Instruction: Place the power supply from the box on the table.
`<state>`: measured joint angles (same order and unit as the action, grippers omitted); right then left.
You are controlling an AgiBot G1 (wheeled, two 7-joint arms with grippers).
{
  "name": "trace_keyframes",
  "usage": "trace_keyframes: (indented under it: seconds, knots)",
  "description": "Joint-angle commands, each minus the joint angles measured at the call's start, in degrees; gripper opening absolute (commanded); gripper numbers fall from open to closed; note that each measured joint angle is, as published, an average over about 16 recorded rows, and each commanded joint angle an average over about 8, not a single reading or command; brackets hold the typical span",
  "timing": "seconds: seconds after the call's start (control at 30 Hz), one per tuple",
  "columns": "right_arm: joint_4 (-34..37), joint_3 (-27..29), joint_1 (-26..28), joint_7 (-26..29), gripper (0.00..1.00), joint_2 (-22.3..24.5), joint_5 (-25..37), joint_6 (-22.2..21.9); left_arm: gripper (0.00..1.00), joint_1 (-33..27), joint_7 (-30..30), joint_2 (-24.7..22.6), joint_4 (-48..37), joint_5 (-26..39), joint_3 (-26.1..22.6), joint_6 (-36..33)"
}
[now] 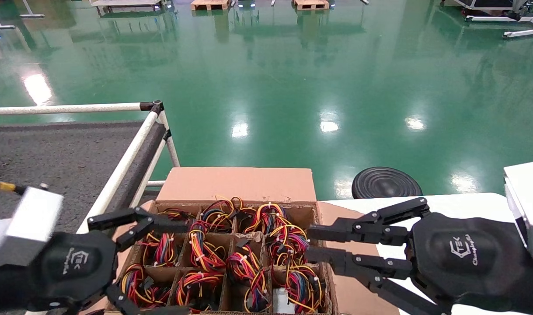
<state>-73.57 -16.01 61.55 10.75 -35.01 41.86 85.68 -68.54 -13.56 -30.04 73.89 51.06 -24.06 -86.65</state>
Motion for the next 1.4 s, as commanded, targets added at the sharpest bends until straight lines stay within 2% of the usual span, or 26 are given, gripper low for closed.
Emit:
trace_keyframes:
  seconds: [0.03, 0.3, 0.6, 0.97, 1.4]
  knots:
    - [0.00, 0.00, 0.00, 0.00, 0.00, 0.00, 0.00, 0.00, 1.00, -1.83, -0.76, 0.84, 0.15, 2.20, -1.72, -0.23]
    - [0.00, 0.00, 0.00, 0.00, 0.00, 0.00, 0.00, 0.00, 1.00, -11.25, -4.99, 1.91, 0.77, 11.26, -9.71, -1.35]
    - [0.00, 0.00, 0.00, 0.00, 0.00, 0.00, 0.00, 0.00, 1.00, -19.17, -7.10, 2.34, -0.74, 16.31, -17.61, -2.29]
    - [0.00, 0.00, 0.00, 0.00, 0.00, 0.00, 0.00, 0.00, 1.00, -23.88, -6.23, 0.57, -5.57, 16.04, -23.79, -3.06]
    - [0.00, 0.00, 0.00, 0.00, 0.00, 0.00, 0.00, 0.00, 1.00, -23.49, -4.14, -2.85, -13.01, 12.93, -26.64, -2.67]
